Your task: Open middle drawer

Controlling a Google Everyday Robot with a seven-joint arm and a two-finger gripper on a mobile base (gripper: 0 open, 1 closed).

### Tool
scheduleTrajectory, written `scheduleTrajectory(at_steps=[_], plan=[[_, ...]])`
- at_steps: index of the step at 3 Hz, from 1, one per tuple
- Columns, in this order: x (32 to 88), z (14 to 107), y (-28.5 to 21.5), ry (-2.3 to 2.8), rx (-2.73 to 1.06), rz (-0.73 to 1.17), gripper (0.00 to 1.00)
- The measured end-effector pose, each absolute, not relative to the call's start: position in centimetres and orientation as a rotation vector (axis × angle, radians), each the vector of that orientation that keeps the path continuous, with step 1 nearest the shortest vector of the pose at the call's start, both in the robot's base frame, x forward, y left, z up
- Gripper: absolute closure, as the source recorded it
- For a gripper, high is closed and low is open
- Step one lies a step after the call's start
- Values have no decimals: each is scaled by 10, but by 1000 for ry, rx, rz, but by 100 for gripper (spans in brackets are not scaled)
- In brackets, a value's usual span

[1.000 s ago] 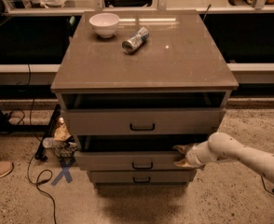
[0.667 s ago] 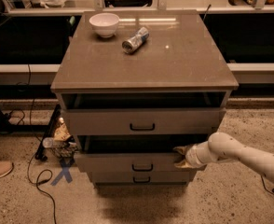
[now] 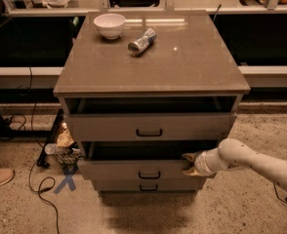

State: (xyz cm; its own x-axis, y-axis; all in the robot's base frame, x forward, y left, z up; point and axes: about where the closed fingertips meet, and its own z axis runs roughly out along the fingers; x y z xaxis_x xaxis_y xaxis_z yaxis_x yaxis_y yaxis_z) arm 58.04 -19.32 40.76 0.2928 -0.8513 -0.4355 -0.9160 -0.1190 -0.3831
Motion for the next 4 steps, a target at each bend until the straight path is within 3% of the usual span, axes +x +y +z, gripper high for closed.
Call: scheduleTrajectory(at_steps=[2, 4], plan=[[536, 422, -213, 1672, -1897, 106, 100], [536, 424, -213, 1673, -1896, 106, 59]])
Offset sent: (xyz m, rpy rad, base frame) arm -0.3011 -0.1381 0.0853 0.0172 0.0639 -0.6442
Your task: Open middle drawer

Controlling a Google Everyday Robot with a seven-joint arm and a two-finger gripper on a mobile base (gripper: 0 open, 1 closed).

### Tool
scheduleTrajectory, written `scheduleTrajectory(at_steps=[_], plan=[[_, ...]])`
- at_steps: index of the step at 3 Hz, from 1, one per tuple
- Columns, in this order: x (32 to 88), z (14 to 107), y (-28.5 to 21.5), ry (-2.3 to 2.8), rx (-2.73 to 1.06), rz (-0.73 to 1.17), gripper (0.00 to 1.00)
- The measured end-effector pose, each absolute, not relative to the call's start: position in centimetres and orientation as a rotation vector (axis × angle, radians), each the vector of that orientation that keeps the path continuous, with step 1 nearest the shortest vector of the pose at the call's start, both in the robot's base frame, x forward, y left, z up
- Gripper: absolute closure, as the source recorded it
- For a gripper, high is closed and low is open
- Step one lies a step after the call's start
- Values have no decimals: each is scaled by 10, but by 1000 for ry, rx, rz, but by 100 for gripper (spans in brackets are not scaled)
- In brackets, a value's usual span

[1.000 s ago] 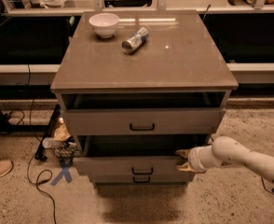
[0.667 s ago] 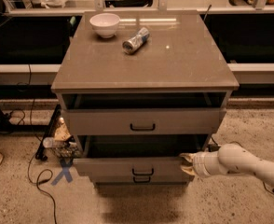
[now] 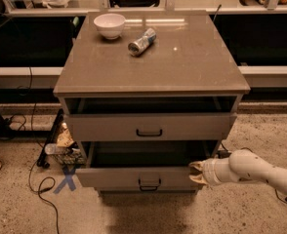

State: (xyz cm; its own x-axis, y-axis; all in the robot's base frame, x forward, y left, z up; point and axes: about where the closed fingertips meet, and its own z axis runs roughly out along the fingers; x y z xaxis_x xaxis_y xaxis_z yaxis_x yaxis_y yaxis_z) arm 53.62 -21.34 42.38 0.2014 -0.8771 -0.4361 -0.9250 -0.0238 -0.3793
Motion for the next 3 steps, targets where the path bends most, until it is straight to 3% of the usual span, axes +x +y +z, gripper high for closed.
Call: scheduleTrajectory(at_steps=[2, 3], plan=[[535, 421, -210, 1671, -1898, 115, 11], [535, 420, -209, 1670, -1900, 118, 0]])
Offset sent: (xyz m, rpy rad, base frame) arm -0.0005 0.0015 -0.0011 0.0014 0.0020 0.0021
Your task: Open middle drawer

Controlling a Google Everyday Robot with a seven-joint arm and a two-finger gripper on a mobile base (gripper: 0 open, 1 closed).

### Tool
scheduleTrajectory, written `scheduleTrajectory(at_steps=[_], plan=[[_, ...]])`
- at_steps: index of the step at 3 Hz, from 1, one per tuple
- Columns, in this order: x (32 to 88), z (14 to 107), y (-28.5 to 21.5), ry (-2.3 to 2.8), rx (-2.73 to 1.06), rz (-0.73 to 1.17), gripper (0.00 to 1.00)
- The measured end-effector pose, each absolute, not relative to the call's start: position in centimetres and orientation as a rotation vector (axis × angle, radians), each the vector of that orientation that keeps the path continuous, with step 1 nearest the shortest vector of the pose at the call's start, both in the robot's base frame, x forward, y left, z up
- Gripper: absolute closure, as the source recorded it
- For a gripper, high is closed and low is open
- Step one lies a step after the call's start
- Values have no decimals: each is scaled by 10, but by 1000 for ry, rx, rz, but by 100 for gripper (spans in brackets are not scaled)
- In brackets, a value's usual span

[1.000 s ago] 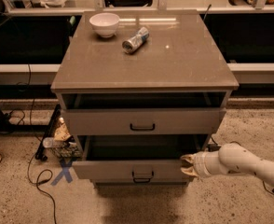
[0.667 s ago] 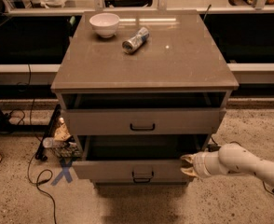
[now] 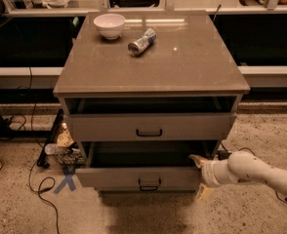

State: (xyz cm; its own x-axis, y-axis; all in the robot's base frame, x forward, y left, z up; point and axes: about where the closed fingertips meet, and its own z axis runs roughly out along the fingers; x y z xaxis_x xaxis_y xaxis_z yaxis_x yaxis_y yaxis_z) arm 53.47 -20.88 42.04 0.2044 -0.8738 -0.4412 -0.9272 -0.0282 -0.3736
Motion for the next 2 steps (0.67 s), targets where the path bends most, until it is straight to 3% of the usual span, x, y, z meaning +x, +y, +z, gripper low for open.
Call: scheduleTrajectory(at_steps=[2], plan=[[536, 415, -202, 1735, -1934, 125, 0]])
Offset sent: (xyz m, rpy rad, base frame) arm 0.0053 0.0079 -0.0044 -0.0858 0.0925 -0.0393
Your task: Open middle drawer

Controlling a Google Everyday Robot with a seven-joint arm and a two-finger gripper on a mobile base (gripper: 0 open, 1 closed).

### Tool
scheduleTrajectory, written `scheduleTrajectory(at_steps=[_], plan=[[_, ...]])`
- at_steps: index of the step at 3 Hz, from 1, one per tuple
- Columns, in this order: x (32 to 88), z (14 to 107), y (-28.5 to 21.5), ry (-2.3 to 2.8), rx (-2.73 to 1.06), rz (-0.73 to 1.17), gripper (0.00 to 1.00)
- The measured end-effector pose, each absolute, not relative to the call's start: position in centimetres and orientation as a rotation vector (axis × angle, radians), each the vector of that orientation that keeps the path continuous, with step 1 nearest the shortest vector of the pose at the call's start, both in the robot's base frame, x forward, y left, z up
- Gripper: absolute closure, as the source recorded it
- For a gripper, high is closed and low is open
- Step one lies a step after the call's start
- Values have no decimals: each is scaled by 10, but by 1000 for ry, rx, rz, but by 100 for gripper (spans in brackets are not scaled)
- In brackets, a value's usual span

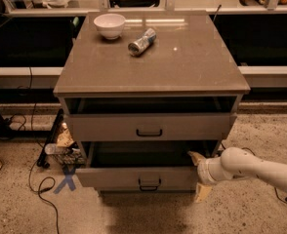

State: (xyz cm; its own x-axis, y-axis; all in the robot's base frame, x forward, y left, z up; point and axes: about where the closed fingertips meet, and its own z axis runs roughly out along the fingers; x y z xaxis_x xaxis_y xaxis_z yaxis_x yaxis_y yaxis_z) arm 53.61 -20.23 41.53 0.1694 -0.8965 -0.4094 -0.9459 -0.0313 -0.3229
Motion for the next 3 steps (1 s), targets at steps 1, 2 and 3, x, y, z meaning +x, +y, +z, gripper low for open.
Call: scheduleTrajectory(at_steps=[1, 2, 3], plan=[[541, 416, -202, 1789, -1939, 132, 0], [549, 410, -204, 1851, -1938, 163, 0], [553, 405, -208, 1944, -1923, 198, 16]])
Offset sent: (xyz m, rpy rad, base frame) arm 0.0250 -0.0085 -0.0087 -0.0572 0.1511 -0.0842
